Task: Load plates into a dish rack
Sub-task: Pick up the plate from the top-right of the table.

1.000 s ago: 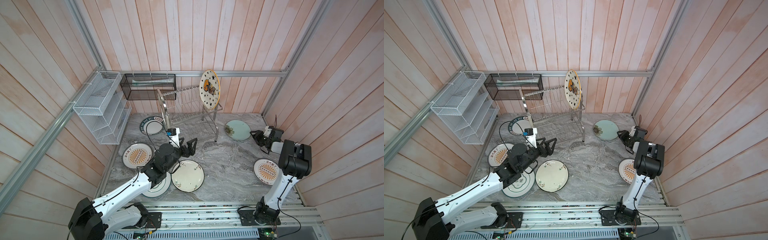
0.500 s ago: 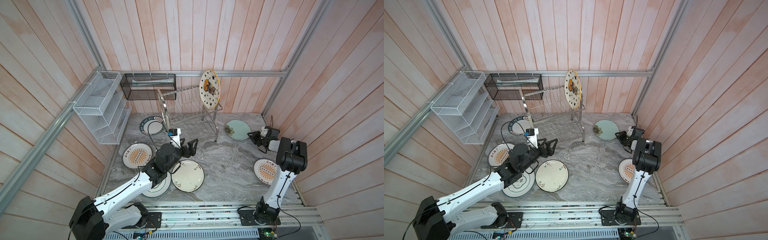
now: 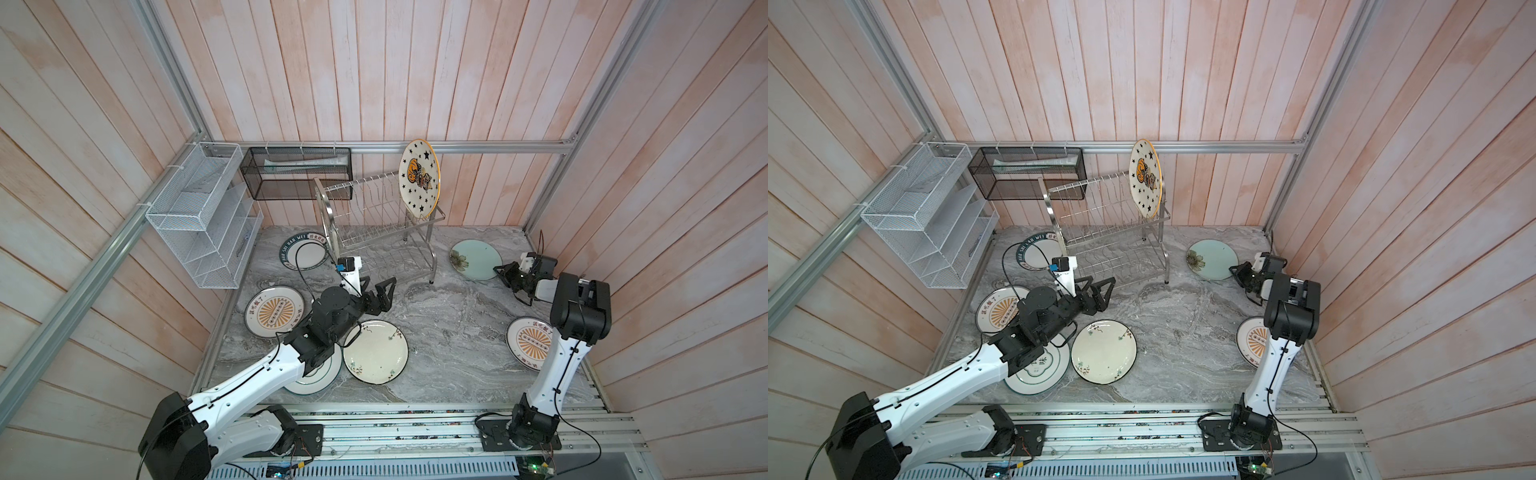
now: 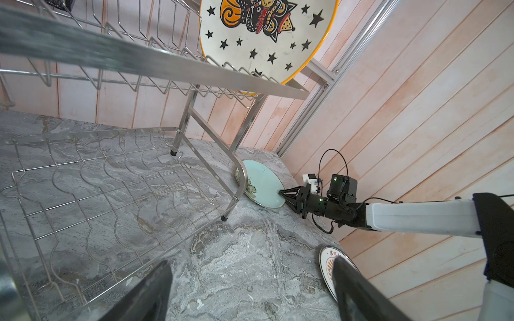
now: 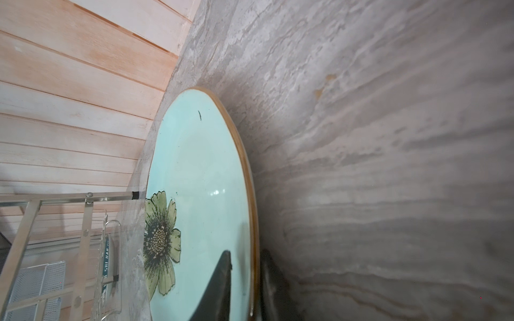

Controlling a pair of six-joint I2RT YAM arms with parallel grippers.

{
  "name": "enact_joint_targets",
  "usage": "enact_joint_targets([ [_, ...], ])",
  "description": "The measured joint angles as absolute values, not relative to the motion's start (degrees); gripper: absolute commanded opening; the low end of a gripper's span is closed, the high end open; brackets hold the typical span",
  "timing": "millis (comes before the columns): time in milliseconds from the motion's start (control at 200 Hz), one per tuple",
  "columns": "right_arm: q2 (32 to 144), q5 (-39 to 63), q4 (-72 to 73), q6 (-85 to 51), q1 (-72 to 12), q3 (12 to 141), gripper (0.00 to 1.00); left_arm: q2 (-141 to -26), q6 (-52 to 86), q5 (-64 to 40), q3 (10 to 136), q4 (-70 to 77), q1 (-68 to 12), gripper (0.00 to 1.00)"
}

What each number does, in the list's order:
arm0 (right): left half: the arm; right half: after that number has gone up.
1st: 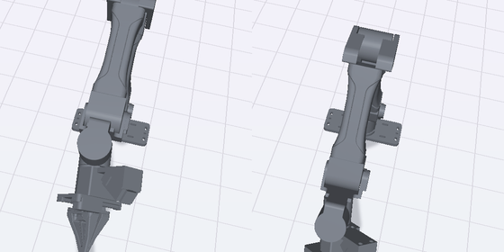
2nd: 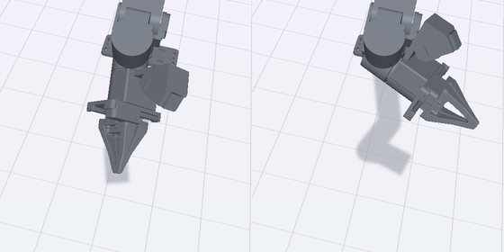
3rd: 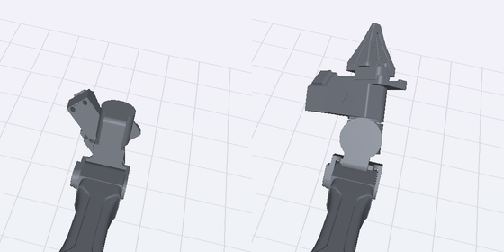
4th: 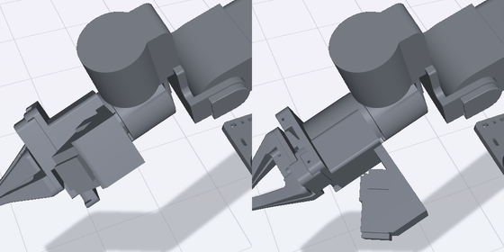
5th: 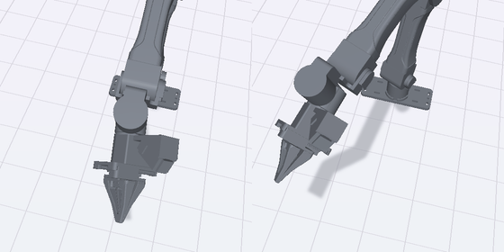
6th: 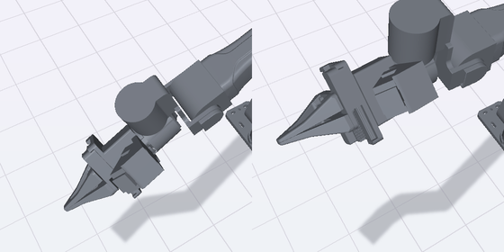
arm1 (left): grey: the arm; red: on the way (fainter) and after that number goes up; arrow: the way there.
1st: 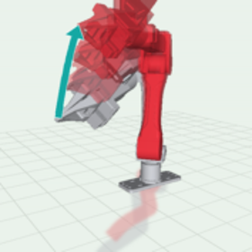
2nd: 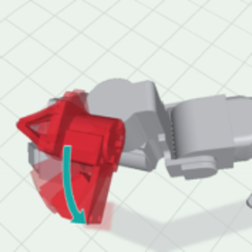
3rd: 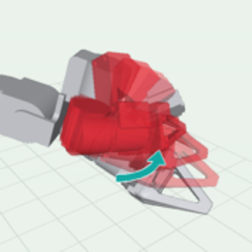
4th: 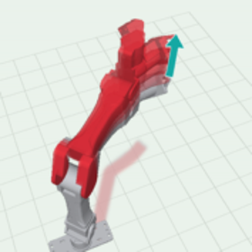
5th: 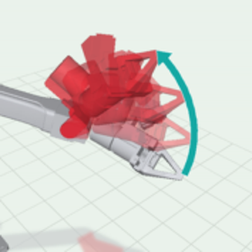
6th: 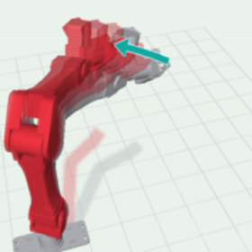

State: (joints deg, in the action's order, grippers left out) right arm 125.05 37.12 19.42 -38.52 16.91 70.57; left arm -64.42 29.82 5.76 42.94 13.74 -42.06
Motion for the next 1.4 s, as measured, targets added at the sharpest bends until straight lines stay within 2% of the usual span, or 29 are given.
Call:
enact_joint_targets([
  [135, 125.3, 38.1, 19.9, -39.6, 17.2, 70.6, 0.00, -65.1, 29.8, 5.7, 42.9, 13.7, -42.1, 0.90],
  [405, 125.1, 41.1, 19.9, -40.3, 18.7, 69.8, 0.00, -65.2, 29.8, 5.3, 43.0, 13.7, -42.1, 0.90],
  [585, 120.9, 41.1, 19.4, -38.7, 20.2, 65.3, 0.00, -66.1, 29.8, 4.9, 43.3, 13.4, -42.1, 0.90],
  [890, 107.1, 42.8, 17.4, -34.4, 22.2, 53.2, 0.00, -67.3, 29.6, 4.2, 45.1, 12.6, -42.1, 0.91],
  [1170, 93.7, 45.8, 16.1, -33.8, 22.2, 47.5, 0.00, -70.6, 29.1, 2.9, 47.2, 11.1, -42.1, 0.92],
  [1400, 84.9, 48.7, 14.9, -34.3, 22.2, 44.9, 0.00, -71.8, 27.7, -6.0, 48.6, 8.7, -38.4, 0.92],
])
